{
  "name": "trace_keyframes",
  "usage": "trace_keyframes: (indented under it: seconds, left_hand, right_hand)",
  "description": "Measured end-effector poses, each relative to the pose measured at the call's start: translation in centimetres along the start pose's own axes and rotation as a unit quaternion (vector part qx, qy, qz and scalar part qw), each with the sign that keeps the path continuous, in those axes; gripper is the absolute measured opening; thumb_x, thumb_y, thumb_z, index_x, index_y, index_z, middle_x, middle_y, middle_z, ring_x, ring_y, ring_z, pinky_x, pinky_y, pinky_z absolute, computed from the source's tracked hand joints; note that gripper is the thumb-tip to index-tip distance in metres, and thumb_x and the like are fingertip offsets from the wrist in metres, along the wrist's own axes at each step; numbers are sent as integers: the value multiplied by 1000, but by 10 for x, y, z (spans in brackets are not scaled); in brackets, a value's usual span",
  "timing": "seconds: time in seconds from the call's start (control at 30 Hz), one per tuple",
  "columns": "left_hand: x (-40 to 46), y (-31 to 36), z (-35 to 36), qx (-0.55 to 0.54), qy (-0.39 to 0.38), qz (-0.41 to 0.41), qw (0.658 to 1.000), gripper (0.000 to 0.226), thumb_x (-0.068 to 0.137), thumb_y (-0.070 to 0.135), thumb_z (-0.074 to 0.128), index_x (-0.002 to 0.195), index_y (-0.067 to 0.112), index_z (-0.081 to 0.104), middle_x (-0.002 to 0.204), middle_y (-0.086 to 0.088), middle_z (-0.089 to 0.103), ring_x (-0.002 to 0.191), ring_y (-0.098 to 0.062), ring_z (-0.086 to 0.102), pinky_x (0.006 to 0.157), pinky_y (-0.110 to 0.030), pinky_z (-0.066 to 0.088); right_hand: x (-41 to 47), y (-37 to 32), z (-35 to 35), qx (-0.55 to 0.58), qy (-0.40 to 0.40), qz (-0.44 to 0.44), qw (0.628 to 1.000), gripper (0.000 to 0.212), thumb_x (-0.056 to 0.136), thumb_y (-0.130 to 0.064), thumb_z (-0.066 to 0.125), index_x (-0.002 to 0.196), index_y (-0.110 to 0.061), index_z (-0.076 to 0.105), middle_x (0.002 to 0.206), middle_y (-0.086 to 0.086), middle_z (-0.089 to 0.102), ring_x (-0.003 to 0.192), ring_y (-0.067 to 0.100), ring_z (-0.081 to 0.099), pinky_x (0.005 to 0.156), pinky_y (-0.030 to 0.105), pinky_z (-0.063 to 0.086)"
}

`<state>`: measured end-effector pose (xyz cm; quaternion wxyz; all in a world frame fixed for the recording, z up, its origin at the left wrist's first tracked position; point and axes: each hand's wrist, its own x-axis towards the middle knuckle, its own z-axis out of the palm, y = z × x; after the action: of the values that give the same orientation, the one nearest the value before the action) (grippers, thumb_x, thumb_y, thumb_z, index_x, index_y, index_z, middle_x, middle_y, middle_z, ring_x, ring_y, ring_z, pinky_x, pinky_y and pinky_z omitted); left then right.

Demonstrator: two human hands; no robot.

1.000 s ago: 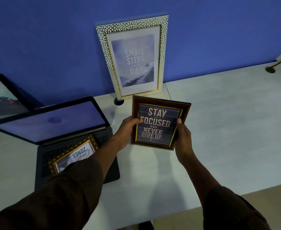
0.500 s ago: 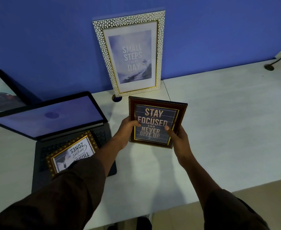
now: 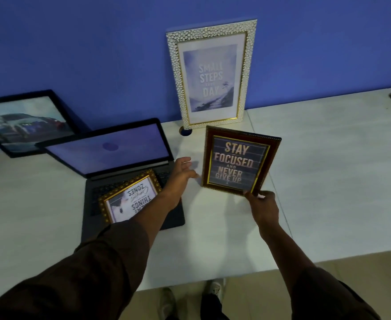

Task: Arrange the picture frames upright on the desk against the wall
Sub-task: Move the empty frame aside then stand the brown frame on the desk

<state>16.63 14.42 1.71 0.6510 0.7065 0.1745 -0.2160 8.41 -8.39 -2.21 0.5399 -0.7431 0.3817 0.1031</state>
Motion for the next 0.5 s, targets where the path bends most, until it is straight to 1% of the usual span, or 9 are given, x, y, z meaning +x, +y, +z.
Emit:
trace_keyframes:
  seconds: [0.07, 0.13, 0.2, 0.23, 0.3, 0.37, 0.4, 0.47, 0.5]
  left_hand:
    - [-15, -6, -19, 2, 3, -3, 1000, 60, 88, -2, 60, 143, 16, 45, 145, -5, 50, 129, -20, 48, 101, -31, 38]
    - [-28, -19, -44, 8, 21, -2, 1000, 60, 87, -1, 64, 142, 15, 46, 146, -8, 51, 132, -23, 49, 108, -35, 41]
    - [-40, -29, -68, 7, 38, -6, 999, 59, 86, 1, 67, 141, 14, 48, 147, -11, 52, 131, -25, 51, 102, -35, 43]
    - [-45, -33, -79, 10, 47, -9, 999, 58, 87, 3, 67, 140, 15, 48, 146, -10, 52, 130, -26, 52, 97, -34, 42]
    - [-54, -43, -101, 17, 64, -19, 998, 55, 90, 8, 67, 140, 18, 47, 144, -7, 53, 129, -28, 53, 93, -34, 43]
    - [-63, -56, -126, 36, 82, -26, 996, 52, 93, 15, 68, 139, 20, 45, 141, -1, 52, 127, -27, 52, 91, -34, 43]
    - [-67, -61, -136, 53, 96, -30, 994, 50, 93, 18, 69, 137, 21, 46, 137, 1, 52, 124, -26, 53, 90, -34, 43]
    - [-73, -74, -167, 79, 133, -34, 987, 42, 91, 23, 70, 129, 22, 51, 129, 2, 55, 117, -25, 57, 90, -35, 48]
    - [-73, -80, -174, 86, 146, -37, 985, 38, 90, 28, 70, 125, 23, 55, 127, 2, 60, 114, -24, 60, 91, -37, 52]
  right_hand:
    - [-12, 6, 16, 30, 14, 57, 998, 59, 89, -45, 74, 126, -7, 49, 127, 18, 64, 104, 30, 61, 79, 38, 48]
    - [-23, 11, 40, 54, 7, 96, 994, 70, 85, -49, 76, 131, -6, 46, 129, 20, 61, 112, 36, 61, 84, 44, 52]
    - [-35, 13, 64, 63, -17, 115, 991, 86, 75, -58, 79, 135, -7, 45, 130, 22, 63, 113, 38, 63, 92, 49, 54]
    - [-37, 15, 76, 55, -34, 112, 992, 94, 68, -64, 79, 135, -7, 48, 130, 23, 64, 112, 39, 64, 94, 50, 54]
    - [-36, 22, 101, 28, -60, 99, 993, 102, 58, -71, 76, 134, -7, 53, 128, 24, 66, 114, 42, 65, 96, 52, 56]
    - [-44, 20, 127, 2, -75, 81, 994, 101, 57, -72, 73, 132, -6, 57, 125, 22, 67, 115, 42, 65, 96, 53, 57]
    - [-54, 15, 136, -11, -87, 66, 994, 96, 58, -72, 72, 127, -6, 60, 121, 22, 69, 112, 41, 66, 94, 52, 58]
    - [-79, 0, 159, -43, -108, 20, 993, 79, 66, -69, 72, 113, -6, 62, 111, 17, 70, 107, 39, 67, 82, 45, 57]
    - [-87, -8, 164, -54, -113, -1, 992, 68, 74, -64, 73, 112, -8, 61, 109, 14, 68, 105, 36, 67, 75, 41, 54]
